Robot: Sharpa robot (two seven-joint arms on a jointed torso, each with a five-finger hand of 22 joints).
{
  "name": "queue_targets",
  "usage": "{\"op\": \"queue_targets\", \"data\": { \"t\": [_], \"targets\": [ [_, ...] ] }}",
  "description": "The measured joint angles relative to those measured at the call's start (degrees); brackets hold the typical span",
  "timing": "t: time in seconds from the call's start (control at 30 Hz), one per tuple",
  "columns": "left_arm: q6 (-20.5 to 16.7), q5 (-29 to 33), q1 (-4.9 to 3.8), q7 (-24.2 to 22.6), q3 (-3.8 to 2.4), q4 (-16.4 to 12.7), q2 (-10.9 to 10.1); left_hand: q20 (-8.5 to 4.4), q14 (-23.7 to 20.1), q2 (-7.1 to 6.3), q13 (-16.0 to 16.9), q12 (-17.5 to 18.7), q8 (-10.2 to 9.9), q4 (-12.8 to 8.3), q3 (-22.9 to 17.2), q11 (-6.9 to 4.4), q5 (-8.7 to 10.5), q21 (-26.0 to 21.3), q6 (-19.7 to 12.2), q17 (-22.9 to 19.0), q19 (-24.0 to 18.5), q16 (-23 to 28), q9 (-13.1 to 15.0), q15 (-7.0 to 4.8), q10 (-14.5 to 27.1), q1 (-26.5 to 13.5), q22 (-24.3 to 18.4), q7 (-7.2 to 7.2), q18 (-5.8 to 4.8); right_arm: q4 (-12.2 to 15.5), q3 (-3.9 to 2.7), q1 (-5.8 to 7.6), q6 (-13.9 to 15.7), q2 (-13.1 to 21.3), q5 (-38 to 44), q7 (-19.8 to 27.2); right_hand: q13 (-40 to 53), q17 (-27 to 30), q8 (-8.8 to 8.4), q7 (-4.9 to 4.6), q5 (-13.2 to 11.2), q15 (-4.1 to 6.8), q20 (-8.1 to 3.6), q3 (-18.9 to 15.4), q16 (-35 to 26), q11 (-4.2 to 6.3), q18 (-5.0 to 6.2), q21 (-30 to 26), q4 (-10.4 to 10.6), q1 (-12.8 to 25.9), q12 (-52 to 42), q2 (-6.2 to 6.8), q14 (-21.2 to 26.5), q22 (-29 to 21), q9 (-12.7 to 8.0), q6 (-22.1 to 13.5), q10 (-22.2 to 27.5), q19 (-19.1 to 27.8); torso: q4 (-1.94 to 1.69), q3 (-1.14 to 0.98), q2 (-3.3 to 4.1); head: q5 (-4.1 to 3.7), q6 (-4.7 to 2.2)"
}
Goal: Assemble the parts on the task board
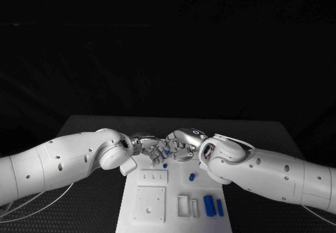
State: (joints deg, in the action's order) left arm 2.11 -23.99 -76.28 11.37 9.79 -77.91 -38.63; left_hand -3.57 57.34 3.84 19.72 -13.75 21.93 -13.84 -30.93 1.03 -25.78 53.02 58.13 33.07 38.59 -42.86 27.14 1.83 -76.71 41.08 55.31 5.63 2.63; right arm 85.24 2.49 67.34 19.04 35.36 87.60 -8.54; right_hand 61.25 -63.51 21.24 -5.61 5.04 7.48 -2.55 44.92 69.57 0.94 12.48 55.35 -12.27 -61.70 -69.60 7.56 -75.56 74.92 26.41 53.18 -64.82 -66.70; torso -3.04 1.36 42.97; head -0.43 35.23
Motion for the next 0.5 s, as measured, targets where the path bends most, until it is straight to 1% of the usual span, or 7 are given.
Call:
{"op": "queue_targets", "data": {
  "t": [0.07,0.13,0.2,0.33,0.4,0.5],
  "targets": [
    [0.00,-0.03,0.00,0.01,0.01,0.00,0.00,0.00,0.00,0.04,0.00,0.00,0.00,0.00,0.00,0.00,0.00,0.00,0.00,0.00,0.00,0.00,-0.01,0.00,0.00,0.04,0.00,0.00,0.00,0.00,0.01,0.00,-0.01,0.00,0.02,-0.04,0.00,0.00,0.00,0.00,0.08,0.00,0.00,0.00,0.00,0.00,0.00,0.00,0.00,0.00,0.00,0.00,0.00,0.00,0.00,0.00,0.00,0.00,0.01,0.01,0.00,0.02,0.02],
    [0.00,-0.03,0.00,0.02,0.01,0.00,0.00,0.00,0.00,0.43,0.00,0.00,0.00,-0.18,-0.18,0.00,-0.27,0.00,0.00,-0.07,0.00,0.00,-0.01,0.00,0.00,0.44,0.00,0.00,0.00,0.00,0.03,0.00,-0.02,0.01,0.04,-0.07,0.00,0.00,-0.01,0.00,0.08,0.01,0.00,0.00,0.00,0.00,0.00,0.00,0.00,0.00,0.00,0.00,0.01,0.00,0.00,0.00,0.00,0.00,0.02,0.01,0.00,0.03,0.05],
    [0.00,-0.04,0.00,0.03,0.01,-0.03,-0.02,0.00,0.00,1.06,0.00,0.00,-0.01,-0.58,-0.58,0.00,-1.50,0.00,0.00,-0.15,0.00,0.00,-0.01,0.00,0.00,1.07,0.00,0.00,0.00,0.00,0.07,0.00,-0.04,0.02,0.06,-0.11,0.00,0.00,-0.01,0.00,0.08,0.00,0.00,0.00,0.00,0.00,0.00,0.00,0.00,0.00,0.00,0.00,0.01,0.00,0.00,0.00,0.00,0.00,0.02,0.01,-0.01,0.03,0.04],
    [-0.01,-0.04,0.00,0.03,0.00,-0.06,-0.03,0.00,0.00,1.62,-0.01,0.00,-0.01,-1.11,-0.64,0.01,-2.68,0.00,0.00,-0.22,0.00,0.00,-0.03,0.00,0.00,1.64,-0.05,0.00,0.00,-0.01,0.12,0.00,-0.09,0.05,0.08,-0.19,0.05,0.00,-0.03,0.00,0.08,0.00,0.01,0.00,0.00,0.00,0.00,0.00,0.00,0.00,0.00,0.00,0.01,-0.01,0.05,0.01,0.00,0.00,0.03,0.01,-0.01,0.00,0.02],
    [-0.01,-0.04,0.00,0.03,0.00,-0.06,-0.02,0.00,0.00,1.91,-0.01,0.00,-0.01,-1.54,-0.76,0.01,-3.02,0.00,0.00,-0.22,0.00,0.00,-0.04,0.00,0.00,1.93,-0.05,0.01,-0.01,0.00,0.12,-0.01,-0.09,0.04,0.09,-0.22,0.05,0.00,-0.03,0.01,0.08,0.00,0.01,0.00,0.00,0.00,-0.01,0.00,0.00,0.00,0.00,0.00,0.01,-0.01,0.08,0.01,0.00,0.00,0.03,0.02,-0.02,-0.02,0.02],
    [-0.01,-0.04,0.00,0.08,-0.01,-0.04,0.00,0.00,0.00,2.34,-0.01,0.00,-0.02,-1.60,-0.81,0.02,-3.02,0.00,0.00,-0.28,0.00,0.00,-0.04,0.00,0.00,2.12,-0.05,0.01,-0.01,0.06,0.13,-0.02,-0.09,0.05,0.10,-0.28,0.05,0.00,-0.03,0.01,0.13,-0.01,0.01,0.00,0.00,0.00,0.00,0.00,0.00,0.00,0.00,0.00,0.02,-0.01,0.10,0.01,0.00,0.00,0.01,0.03,-0.02,-0.03,0.11]
  ]
}}
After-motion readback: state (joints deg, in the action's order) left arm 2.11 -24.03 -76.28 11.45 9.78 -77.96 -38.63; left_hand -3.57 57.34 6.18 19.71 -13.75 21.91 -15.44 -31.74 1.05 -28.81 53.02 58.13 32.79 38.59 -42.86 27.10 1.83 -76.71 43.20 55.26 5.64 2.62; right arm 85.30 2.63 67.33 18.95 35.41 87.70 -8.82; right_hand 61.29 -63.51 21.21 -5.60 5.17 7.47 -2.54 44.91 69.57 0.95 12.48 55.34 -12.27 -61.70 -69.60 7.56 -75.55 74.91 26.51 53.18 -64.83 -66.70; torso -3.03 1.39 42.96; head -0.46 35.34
